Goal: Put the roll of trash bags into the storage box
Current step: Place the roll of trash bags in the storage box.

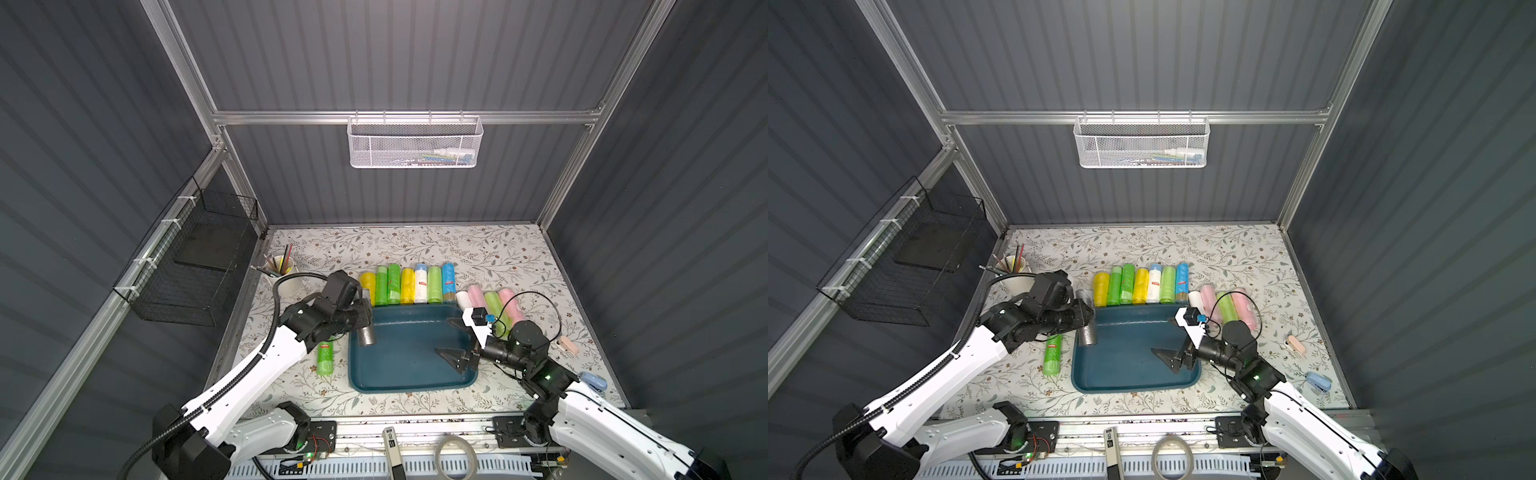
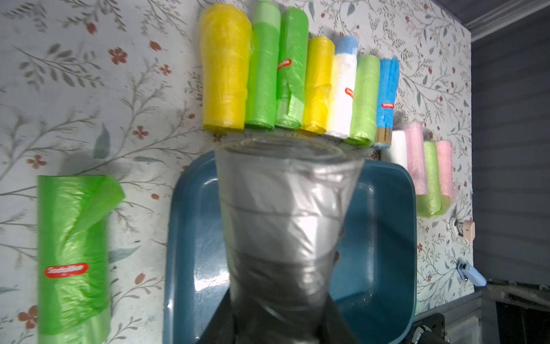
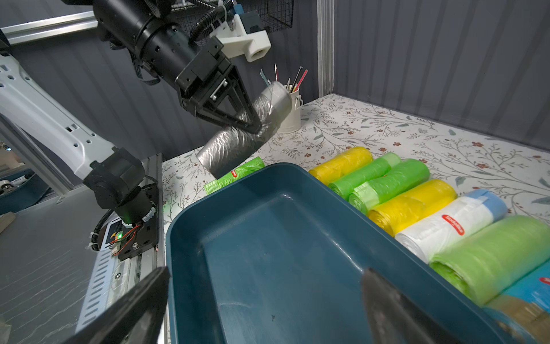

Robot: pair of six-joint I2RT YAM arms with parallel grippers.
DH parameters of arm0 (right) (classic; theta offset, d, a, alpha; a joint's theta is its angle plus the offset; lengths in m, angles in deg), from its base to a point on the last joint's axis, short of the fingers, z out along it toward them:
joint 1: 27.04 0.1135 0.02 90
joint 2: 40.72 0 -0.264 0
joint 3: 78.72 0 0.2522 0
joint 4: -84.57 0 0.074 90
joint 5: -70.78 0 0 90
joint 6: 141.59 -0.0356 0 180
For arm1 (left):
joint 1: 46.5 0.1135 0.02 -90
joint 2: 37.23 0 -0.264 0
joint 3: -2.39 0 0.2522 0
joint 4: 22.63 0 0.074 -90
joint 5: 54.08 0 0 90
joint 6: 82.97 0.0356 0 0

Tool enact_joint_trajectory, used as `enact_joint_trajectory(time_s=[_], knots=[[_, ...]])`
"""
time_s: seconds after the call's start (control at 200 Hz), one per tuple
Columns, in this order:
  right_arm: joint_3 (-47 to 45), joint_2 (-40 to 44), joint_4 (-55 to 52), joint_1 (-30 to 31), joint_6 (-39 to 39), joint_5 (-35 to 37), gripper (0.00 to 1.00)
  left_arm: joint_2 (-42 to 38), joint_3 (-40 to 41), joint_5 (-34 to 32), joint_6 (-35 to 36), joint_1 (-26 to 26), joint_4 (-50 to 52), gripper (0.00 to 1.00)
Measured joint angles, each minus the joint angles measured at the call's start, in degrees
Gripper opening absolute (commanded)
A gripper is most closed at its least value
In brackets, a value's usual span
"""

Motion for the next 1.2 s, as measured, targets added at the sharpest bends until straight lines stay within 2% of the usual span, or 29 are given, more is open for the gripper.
enact_joint_trajectory(time_s=[0.13,0.56,1.2], knots=[[0.0,-0.59,-0.37,-0.02,0.0,-0.5,0.99,2.49,0.81,-1.42,-2.01,-3.61,-0.24,0.34],[0.0,0.31,-1.05,0.0,0.04,-1.64,0.99,7.67,2.12,-4.81,-4.59,-8.48,1.99,0.35],[0.0,0.55,-1.03,0.0,0.02,-1.66,0.99,8.39,1.68,-5.11,-4.52,-8.87,5.44,0.35]])
